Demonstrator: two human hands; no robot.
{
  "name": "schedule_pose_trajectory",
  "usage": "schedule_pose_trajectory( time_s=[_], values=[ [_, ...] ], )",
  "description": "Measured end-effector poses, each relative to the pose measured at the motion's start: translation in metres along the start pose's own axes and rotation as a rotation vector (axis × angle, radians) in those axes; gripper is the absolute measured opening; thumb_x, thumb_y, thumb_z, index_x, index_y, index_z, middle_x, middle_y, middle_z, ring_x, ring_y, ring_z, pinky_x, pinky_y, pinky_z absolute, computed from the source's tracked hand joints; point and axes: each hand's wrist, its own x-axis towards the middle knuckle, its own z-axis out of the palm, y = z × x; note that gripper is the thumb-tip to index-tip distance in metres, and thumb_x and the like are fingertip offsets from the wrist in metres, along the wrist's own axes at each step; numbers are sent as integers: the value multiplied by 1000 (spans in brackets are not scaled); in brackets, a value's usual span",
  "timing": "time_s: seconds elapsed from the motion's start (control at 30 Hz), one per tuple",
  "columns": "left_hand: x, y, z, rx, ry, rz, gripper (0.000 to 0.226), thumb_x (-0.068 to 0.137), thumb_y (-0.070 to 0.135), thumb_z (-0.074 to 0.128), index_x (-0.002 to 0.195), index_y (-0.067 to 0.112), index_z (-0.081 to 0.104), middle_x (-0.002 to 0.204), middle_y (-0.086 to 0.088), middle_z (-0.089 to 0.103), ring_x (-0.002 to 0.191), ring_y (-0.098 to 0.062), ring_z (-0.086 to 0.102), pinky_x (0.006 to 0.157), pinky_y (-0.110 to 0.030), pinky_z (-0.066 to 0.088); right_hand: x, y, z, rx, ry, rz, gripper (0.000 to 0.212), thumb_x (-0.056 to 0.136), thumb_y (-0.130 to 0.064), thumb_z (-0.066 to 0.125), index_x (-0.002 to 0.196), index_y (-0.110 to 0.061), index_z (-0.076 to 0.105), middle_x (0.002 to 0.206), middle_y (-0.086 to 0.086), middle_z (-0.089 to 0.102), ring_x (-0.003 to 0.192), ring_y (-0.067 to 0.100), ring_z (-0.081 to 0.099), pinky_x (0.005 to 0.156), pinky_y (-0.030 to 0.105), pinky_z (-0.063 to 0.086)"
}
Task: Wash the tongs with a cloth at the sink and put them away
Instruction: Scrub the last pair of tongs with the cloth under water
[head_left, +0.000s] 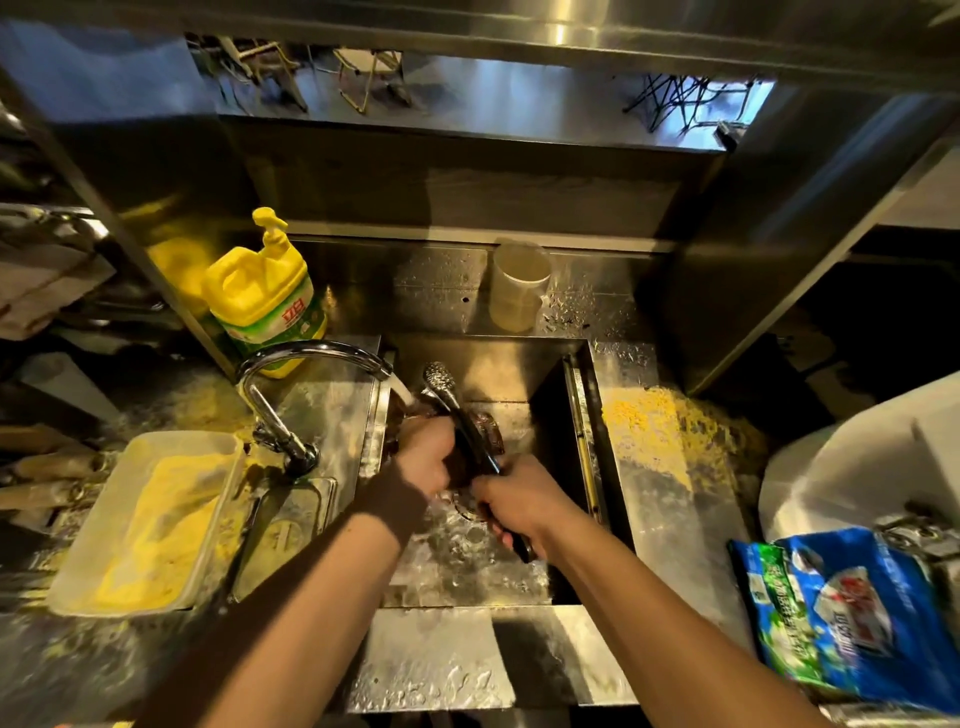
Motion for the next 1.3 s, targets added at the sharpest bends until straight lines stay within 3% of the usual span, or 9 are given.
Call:
schedule_pose_trajectory(
  time_s=[0.1, 0.23, 0.4, 0.6, 0.67, 0.73, 0.93, 1.07, 1.3],
  values=[
    [17, 10, -2, -33, 70, 37, 39, 94, -9, 39, 130, -5, 56, 124, -29, 64, 110, -40, 66, 97, -56, 53, -2, 7, 2, -24, -14, 8, 6, 87, -11, 59, 82, -6, 60, 45, -3, 53, 32, 9, 44, 33, 22, 36],
    [2, -2, 5, -65, 22, 40, 40, 91, -12, 46, 128, -3, 57, 121, -29, 65, 100, -37, 67, 92, -54, 56, 3, 0, 4, -31, 30, -30, 9, 86, -8, 58, 77, -10, 59, 46, -2, 52, 31, 9, 43, 34, 22, 35],
    [17, 11, -2, 43, 123, 103, 37, 95, -5, 43, 129, -5, 57, 132, -28, 61, 118, -40, 63, 101, -51, 52, -12, 7, -12, -113, -35, -5, 5, 90, -10, 56, 88, -8, 60, 59, 3, 54, 36, 11, 44, 38, 25, 36],
    [14, -13, -20, 198, 313, 168, 40, 91, 13, 68, 126, -3, 57, 122, -29, 66, 97, -36, 68, 86, -45, 56, -32, 17, -74, -247, 9, 30, 14, 86, -8, 56, 98, -3, 62, 67, 10, 57, 41, 15, 46, 40, 27, 37],
    [7, -31, -24, 193, 281, 161, 29, 91, 7, 66, 115, -9, 62, 119, -28, 67, 84, -26, 62, 71, -34, 50, -30, 16, -84, -422, 130, -37, 14, 85, -13, 56, 98, -15, 63, 78, 13, 65, 58, 23, 56, 53, 31, 43],
    [0, -45, -23, 261, 266, 150, 26, 90, 5, 66, 111, -11, 63, 110, -20, 66, 80, -22, 59, 62, -30, 47, -30, 22, -92, -665, 234, -89, 40, 86, -21, 58, 125, -25, 60, 101, 12, 71, 82, 29, 66, 67, 32, 50],
    [-23, -75, 13, 300, -14, 146, 22, 92, 10, 64, 111, -1, 60, 95, -24, 64, 85, -35, 64, 70, -37, 53, -59, 41, -120, -809, 433, -120, 54, 86, -36, 58, 138, -35, 46, 115, 9, 70, 106, 33, 65, 80, 36, 52],
    [-53, -88, 55, 381, -169, 199, 10, 89, 14, 68, 98, 11, 65, 71, -14, 64, 60, -29, 61, 53, -29, 48, -96, 56, -144, -682, 492, -126, 64, 83, -29, 56, 144, -37, 40, 122, 11, 68, 113, 34, 62, 90, 39, 53],
    [-140, -147, 154, 518, -526, 238, 6, 90, 10, 68, 94, 12, 65, 81, -18, 68, 71, -31, 65, 68, -42, 52, -191, 111, -201, -491, 743, -82, 60, 82, -33, 52, 141, -38, 42, 118, 5, 69, 103, 30, 64, 82, 41, 54]
  ],
)
